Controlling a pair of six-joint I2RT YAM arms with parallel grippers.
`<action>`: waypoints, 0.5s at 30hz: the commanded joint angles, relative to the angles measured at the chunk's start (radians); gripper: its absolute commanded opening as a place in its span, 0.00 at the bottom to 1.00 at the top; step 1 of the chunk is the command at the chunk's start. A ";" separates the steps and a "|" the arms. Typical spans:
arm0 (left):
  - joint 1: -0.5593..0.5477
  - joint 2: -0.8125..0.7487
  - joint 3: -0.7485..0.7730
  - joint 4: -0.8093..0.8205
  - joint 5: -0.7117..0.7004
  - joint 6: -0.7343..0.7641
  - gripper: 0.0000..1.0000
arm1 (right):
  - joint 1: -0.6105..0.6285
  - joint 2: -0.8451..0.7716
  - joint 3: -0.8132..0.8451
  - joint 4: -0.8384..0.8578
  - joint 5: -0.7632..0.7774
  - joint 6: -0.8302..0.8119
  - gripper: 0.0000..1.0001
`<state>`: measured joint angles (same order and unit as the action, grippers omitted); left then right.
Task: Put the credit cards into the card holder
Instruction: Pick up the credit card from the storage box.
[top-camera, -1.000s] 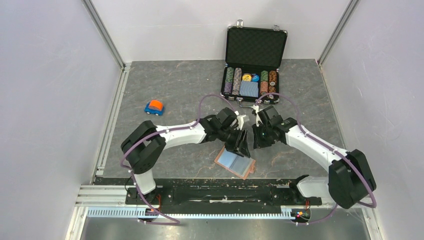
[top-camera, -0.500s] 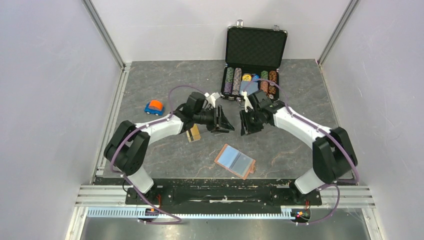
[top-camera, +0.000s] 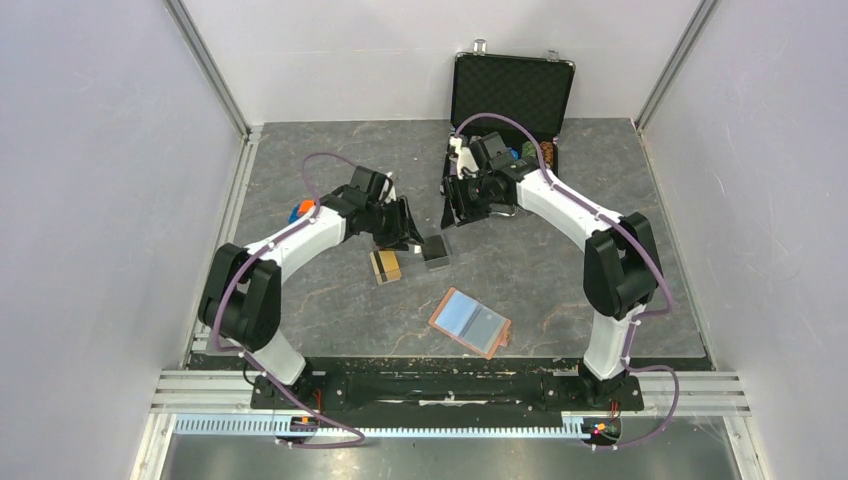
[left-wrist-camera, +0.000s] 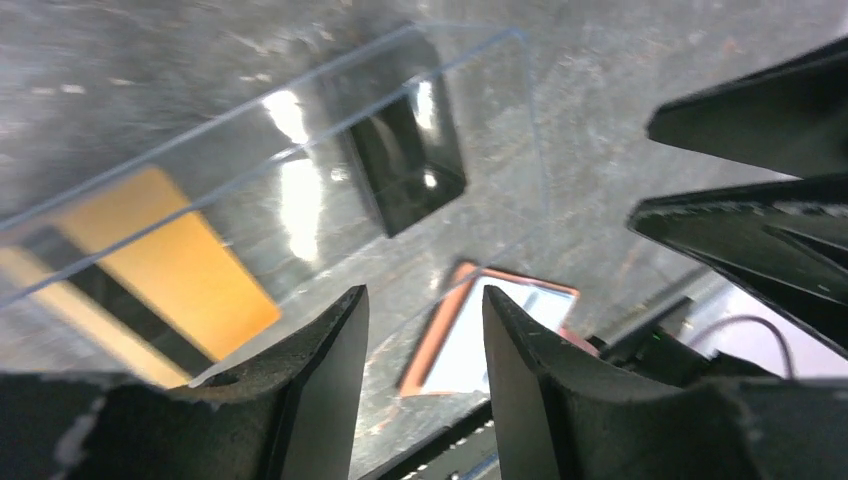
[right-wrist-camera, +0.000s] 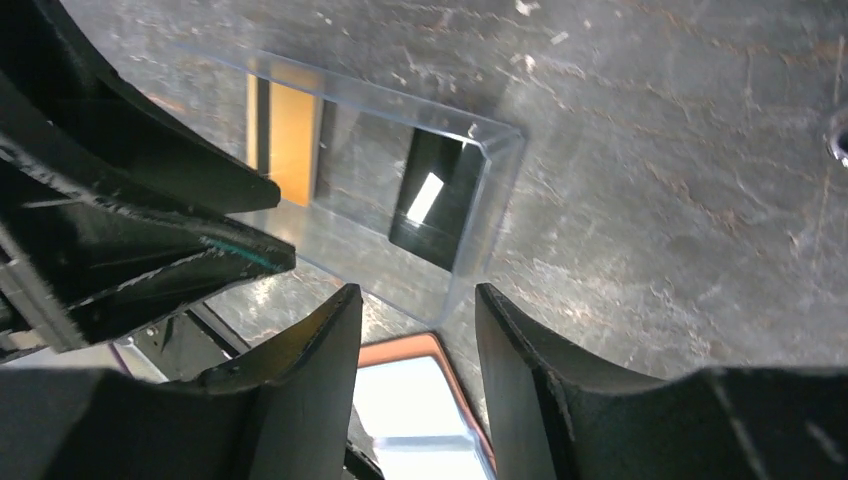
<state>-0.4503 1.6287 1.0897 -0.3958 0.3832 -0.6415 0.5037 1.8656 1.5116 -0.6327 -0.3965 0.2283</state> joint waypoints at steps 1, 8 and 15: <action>0.016 -0.017 0.100 -0.226 -0.211 0.160 0.53 | 0.025 0.046 0.097 -0.012 -0.097 -0.024 0.49; 0.043 -0.025 0.149 -0.355 -0.320 0.237 0.53 | 0.097 0.140 0.126 0.033 -0.198 0.005 0.50; 0.059 -0.025 0.121 -0.391 -0.332 0.249 0.46 | 0.150 0.230 0.160 0.084 -0.252 0.041 0.51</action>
<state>-0.4015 1.6287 1.2030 -0.7403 0.0975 -0.4507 0.6342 2.0590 1.6070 -0.5987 -0.5896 0.2440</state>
